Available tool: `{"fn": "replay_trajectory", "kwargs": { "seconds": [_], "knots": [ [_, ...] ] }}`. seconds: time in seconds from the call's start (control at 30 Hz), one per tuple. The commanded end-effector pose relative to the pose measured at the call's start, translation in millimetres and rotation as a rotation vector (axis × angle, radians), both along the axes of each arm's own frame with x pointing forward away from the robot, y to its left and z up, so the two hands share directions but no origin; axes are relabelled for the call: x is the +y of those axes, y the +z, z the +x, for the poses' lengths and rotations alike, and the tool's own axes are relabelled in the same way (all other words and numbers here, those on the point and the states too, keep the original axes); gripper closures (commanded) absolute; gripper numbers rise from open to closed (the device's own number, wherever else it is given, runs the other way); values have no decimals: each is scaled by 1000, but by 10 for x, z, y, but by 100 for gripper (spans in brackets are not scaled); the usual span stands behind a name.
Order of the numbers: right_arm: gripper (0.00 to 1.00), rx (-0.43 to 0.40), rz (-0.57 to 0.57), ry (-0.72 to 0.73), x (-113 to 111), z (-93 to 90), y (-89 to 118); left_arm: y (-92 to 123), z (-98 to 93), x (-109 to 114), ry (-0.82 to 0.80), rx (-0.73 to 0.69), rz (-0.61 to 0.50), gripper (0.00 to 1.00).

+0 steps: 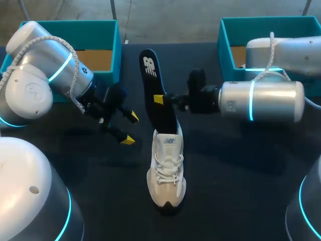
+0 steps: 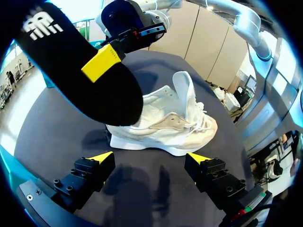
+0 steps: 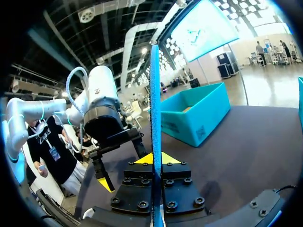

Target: Take the shoe out of the shoebox, open the shoe tongue, remove and reinsert the insole, then place the shoe into the shoebox

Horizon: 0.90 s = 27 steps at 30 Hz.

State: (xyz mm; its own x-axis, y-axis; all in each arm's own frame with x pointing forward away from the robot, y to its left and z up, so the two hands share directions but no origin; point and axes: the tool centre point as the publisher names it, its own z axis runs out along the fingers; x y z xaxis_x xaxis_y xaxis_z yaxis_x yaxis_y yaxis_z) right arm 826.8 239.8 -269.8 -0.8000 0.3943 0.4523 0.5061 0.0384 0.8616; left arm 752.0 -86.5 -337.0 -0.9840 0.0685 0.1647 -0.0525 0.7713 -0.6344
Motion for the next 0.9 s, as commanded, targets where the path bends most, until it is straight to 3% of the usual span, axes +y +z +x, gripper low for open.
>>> {"fn": "replay_trajectory", "kwargs": {
  "seconds": [0.03,0.43,0.9],
  "knots": [
    [100,-55,510,474,-18,15,-94,-1,-1,-3,0,-1,2,0],
    [100,-85,546,516,-5,-45,-201,-1,-1,-3,0,-1,2,0],
    [100,-20,511,542,-175,-192,-337,-1,-1,-3,0,-1,2,0]
  ]
}}
